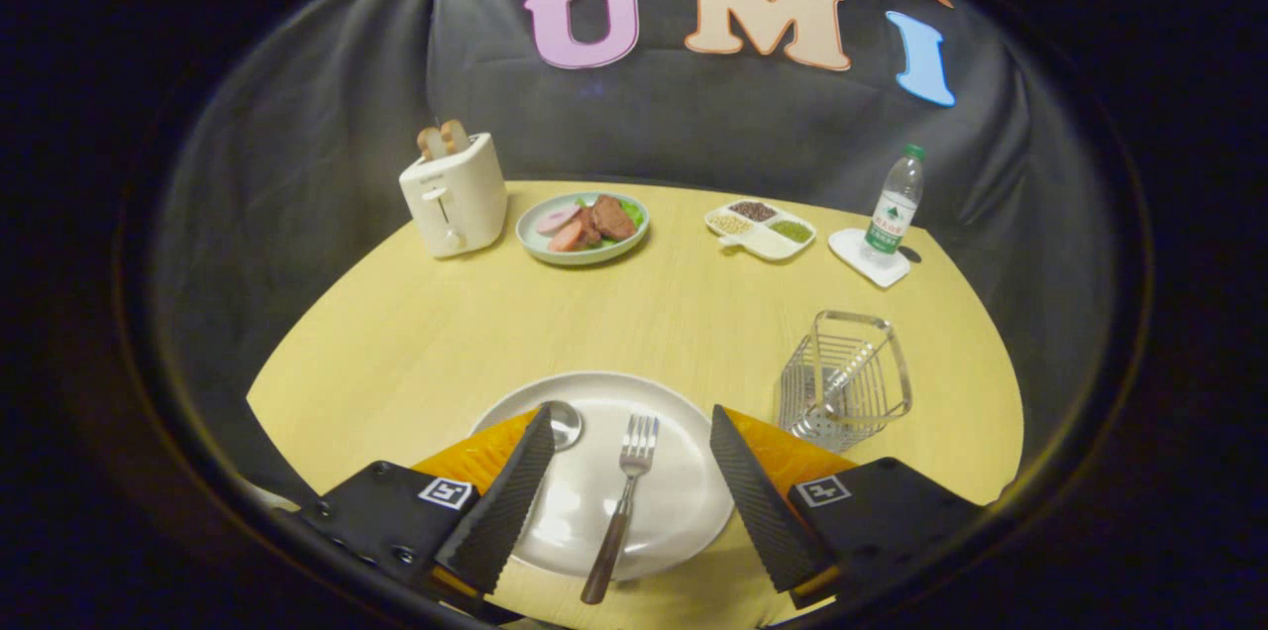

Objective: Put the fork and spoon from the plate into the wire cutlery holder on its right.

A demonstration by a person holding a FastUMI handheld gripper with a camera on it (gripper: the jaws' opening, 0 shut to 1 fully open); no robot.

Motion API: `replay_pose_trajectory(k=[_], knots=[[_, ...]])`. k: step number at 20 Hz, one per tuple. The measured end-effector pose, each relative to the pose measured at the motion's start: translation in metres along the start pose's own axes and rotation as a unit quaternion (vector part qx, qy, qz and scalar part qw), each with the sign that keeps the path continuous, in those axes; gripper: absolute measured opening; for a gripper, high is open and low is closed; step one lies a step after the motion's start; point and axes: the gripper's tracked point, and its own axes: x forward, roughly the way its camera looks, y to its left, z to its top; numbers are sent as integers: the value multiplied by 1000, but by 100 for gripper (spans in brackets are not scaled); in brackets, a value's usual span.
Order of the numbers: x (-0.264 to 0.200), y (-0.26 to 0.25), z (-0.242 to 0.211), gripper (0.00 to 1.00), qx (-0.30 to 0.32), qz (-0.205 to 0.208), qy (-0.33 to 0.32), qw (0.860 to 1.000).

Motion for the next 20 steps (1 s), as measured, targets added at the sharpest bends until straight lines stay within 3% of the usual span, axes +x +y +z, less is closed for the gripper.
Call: replay_pose_trajectory(k=[14, 20], knots=[[16, 5, -86, 93, -26, 1, 126, 992], [10, 5, -96, 58, -21, 3, 149, 989]])
